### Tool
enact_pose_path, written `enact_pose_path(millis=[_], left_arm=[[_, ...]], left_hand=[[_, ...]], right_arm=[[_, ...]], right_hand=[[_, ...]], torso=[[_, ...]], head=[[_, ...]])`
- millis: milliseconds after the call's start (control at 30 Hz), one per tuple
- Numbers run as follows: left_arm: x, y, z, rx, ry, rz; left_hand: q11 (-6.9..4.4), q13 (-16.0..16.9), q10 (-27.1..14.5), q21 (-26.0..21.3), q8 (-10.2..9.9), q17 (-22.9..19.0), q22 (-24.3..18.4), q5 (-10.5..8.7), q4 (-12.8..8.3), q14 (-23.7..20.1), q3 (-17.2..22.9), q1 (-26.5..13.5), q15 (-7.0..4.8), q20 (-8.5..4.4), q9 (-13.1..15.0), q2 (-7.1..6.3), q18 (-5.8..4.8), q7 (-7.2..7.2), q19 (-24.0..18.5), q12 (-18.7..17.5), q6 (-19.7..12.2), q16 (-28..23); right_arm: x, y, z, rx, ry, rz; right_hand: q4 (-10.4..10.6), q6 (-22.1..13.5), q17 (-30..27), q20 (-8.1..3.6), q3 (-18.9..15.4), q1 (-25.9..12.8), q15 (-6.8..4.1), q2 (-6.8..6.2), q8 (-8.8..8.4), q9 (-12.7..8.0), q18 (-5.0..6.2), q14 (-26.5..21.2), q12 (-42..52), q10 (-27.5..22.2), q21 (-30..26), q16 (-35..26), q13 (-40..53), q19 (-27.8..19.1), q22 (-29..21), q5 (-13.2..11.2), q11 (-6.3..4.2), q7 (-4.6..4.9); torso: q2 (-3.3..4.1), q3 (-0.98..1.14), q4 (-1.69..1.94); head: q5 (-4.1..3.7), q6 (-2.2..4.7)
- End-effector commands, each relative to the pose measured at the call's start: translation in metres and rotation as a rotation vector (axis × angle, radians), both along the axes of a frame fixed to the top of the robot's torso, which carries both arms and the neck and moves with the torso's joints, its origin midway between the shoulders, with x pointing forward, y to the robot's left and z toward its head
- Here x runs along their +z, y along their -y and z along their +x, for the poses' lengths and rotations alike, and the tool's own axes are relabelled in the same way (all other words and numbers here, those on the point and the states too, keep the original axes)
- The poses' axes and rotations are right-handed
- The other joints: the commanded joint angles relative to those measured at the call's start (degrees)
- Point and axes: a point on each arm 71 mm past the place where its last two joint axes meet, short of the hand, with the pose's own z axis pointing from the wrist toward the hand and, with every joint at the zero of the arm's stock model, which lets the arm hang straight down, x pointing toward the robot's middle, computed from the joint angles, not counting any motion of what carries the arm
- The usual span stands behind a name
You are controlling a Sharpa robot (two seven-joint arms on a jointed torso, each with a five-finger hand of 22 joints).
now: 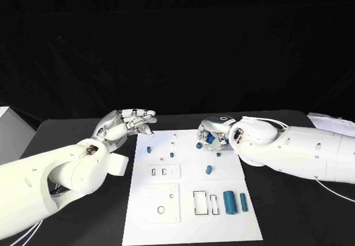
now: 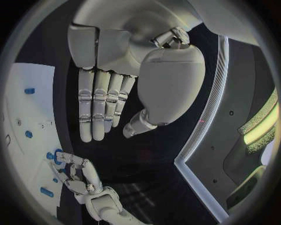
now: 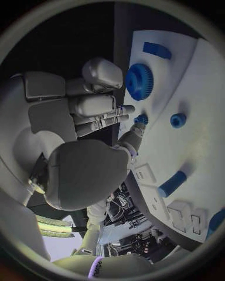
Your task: Assemble the parts on the task board
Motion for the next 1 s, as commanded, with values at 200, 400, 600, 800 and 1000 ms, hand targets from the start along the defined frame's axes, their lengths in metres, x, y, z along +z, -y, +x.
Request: enact_pose_path(millis=[200,400,600,800,1000], left_arm=[[0.002,0.001,0.000,-0.017,0.002,-0.010],[0.002,0.000,0.000,-0.009,0.000,-0.006],[0.002,0.000,0.000,-0.011,-0.002,-0.005],[0.002,0.000,0.000,-0.014,-0.003,-0.005],[0.002,0.000,0.000,-0.016,-0.005,-0.006]], left_hand=[[0.12,0.1,-0.5,0.3,-0.2,0.1,0.2,0.18,-0.2,-0.4,0.3,-0.7,-0.02,-0.08,0.1,-0.01,0.09,0.25,-0.5,-0.3,-0.3,0.3],[0.19,0.0,-0.8,0.7,-0.4,0.3,0.4,0.18,-0.3,-0.6,0.5,-0.5,0.01,-0.06,0.0,0.12,0.10,0.30,-0.8,-0.3,-0.4,0.6],[0.20,0.0,-0.9,1.0,-0.4,0.4,0.6,0.17,-0.5,-0.7,0.6,-0.4,0.01,-0.05,0.1,0.22,0.11,0.31,-0.9,-0.3,-0.5,0.8],[0.21,0.0,-0.9,1.1,-0.4,0.5,0.7,0.17,-0.5,-0.7,0.6,-0.4,0.02,-0.05,0.1,0.27,0.11,0.33,-0.9,-0.3,-0.5,0.9],[0.21,0.0,-0.9,1.1,-0.4,0.5,0.7,0.17,-0.5,-0.7,0.6,-0.4,0.02,-0.05,0.1,0.27,0.11,0.33,-0.9,-0.3,-0.5,0.9]], right_arm=[[-0.003,-0.005,-0.001,0.007,-0.001,-0.025],[-0.003,-0.008,-0.001,0.009,0.001,-0.022],[-0.004,-0.010,0.001,0.007,0.000,-0.025],[-0.004,-0.012,0.002,0.006,-0.001,-0.030],[-0.004,-0.014,0.003,0.007,0.002,-0.030]], right_hand=[[0.3,0.0,0.6,0.10,0.0,0.1,0.38,-0.14,-0.12,0.2,-1.07,1.6,0.0,-0.5,0.9,0.9,0.1,0.6,1.0,-0.1,0.00,-0.11],[0.5,0.2,0.9,0.13,0.1,0.2,0.40,0.23,-0.04,0.3,-1.12,1.6,0.1,-0.4,1.2,1.2,0.2,0.8,1.4,0.0,0.01,-0.07],[0.6,0.2,0.9,0.15,0.2,0.3,0.42,0.40,-0.03,0.4,-1.14,1.5,0.0,-0.5,1.3,1.4,0.2,0.8,1.5,0.1,0.02,-0.06],[0.7,0.3,1.0,0.16,0.4,0.3,0.43,0.61,-0.02,0.5,-1.15,1.5,0.0,-0.5,1.3,1.5,0.2,0.8,1.7,0.3,0.04,-0.05],[1.0,0.4,1.1,0.18,0.5,0.3,0.45,0.88,0.07,0.6,-1.17,1.5,0.1,-0.4,1.4,1.7,0.2,0.8,1.8,0.5,0.04,-0.03]], torso=[[0.31,-0.03,-0.06],[0.42,-0.01,-0.04],[0.54,0.00,-0.02],[0.62,0.02,-0.09],[0.70,0.04,-0.14]], head=[[-0.07,0.15],[-0.09,0.37],[-0.03,0.28],[0.06,0.12],[0.16,0.03]])
